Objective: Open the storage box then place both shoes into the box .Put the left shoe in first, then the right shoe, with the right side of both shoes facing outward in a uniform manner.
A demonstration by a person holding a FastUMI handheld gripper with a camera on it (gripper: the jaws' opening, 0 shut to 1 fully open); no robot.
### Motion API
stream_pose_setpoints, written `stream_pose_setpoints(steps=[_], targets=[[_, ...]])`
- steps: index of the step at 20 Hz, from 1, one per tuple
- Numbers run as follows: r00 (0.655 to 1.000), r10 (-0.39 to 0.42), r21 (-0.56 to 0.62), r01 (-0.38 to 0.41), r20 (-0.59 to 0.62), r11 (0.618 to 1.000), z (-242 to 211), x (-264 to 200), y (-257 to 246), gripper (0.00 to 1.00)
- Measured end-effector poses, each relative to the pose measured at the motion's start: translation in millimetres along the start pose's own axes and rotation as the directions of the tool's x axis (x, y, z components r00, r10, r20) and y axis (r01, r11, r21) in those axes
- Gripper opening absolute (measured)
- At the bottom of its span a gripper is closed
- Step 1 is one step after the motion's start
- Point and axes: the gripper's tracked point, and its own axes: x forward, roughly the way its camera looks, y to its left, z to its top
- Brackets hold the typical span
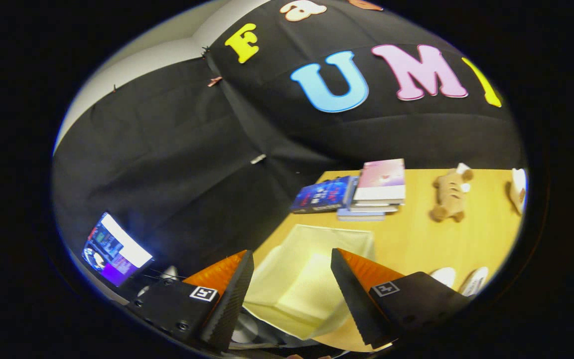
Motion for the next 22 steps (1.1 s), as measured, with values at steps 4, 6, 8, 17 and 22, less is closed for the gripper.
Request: stream_pose_setpoints(steps=[4, 6, 8, 17, 22], targets=[[0.977, -0.202, -0.046, 0.199, -0.069, 0.979, -51, -42, -81, 0.96], [0.949, -0.288, -0.048, 0.284, -0.130, 0.958, -86, -57, -118, 0.96], [0.905, -0.379, -0.063, 0.374, -0.192, 0.925, -122, -75, -158, 0.96], [0.700, -0.593, -0.269, 0.529, -0.398, 0.805, -220, -79, -259, 0.88], [0.652, -0.660, -0.308, 0.584, -0.372, 0.751, -225, -61, -284, 0.79]])
